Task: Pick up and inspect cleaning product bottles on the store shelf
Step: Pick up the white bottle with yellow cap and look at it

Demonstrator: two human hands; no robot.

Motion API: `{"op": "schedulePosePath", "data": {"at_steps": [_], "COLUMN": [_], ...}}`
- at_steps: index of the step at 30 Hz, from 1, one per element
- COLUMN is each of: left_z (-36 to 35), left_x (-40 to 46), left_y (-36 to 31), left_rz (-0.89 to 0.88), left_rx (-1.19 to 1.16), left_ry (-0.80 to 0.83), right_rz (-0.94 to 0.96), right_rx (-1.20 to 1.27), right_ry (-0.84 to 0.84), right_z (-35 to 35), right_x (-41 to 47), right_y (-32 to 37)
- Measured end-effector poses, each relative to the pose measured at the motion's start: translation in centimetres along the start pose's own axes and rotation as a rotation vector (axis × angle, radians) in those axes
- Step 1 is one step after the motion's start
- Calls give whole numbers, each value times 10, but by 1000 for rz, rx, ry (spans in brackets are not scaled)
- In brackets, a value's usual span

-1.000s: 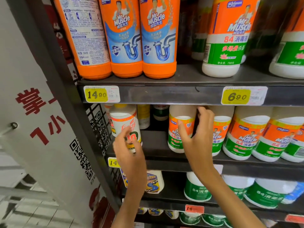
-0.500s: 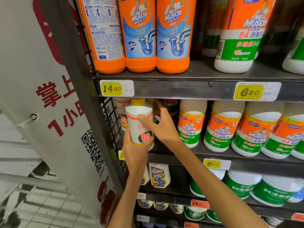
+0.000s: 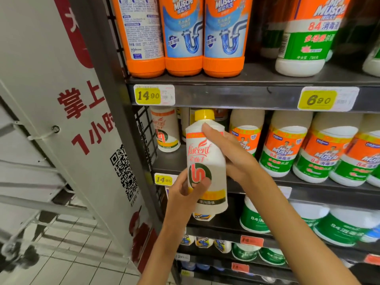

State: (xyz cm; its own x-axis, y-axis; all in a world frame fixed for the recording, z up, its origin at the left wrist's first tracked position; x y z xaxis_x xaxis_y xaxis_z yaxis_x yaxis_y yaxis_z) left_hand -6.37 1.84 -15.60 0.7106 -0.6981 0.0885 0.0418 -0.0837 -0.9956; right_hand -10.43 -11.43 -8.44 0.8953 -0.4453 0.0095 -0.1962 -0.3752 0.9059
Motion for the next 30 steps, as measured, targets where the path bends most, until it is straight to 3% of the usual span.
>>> {"op": "schedulePosePath", "data": {"at_steps": [3,6,12,14,16,19,22,26,30], "left_z": [-8,-11,2,-3,-8,-14,-16,-14,-6], "left_x": [-11,-17,-26,-28,-28,-29,-27,-28,-34], "left_y": [6,4,-4,-11,-16,-29,-31,-37,-31], "left_rz": [157,165,179,209,224,245,309,331,317], "left_rx": [-68,-99,-387,-414,-357,-115,79,-27,-166], "left_ry": [45,58,371,394,312,87,51,125,283], "right_rz": [-61,-60,-150,-210,-156,-31,-1,-90,-185], "right_rx": [-17,0,356,478,352,-13,-140,-76,309], "right_ry": [-87,-94,56,75,72,-59,-146,-114,-79], "right_z": [-1,2,8,2,1,2,4,8,10], "right_x": [-3,-8,-22,-25,-24,-22,-19,-20,-26], "right_y": [-5,-8,3,4,5,7,-1,3,6]}}
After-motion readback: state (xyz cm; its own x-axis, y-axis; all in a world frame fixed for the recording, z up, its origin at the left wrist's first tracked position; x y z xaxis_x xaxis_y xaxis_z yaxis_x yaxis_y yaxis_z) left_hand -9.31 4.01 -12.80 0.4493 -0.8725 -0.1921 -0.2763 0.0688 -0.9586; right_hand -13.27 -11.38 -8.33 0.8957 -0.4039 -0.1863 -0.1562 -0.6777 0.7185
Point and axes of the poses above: each hand's wrist, its own x-axis towards the middle knuckle, its own z-axis out of the back of the hand, y = z × x, the point moved 1 cm from there along x, towards the middle knuckle, and after that the axes turned 8 degrees about x, right-handed, at the moved point
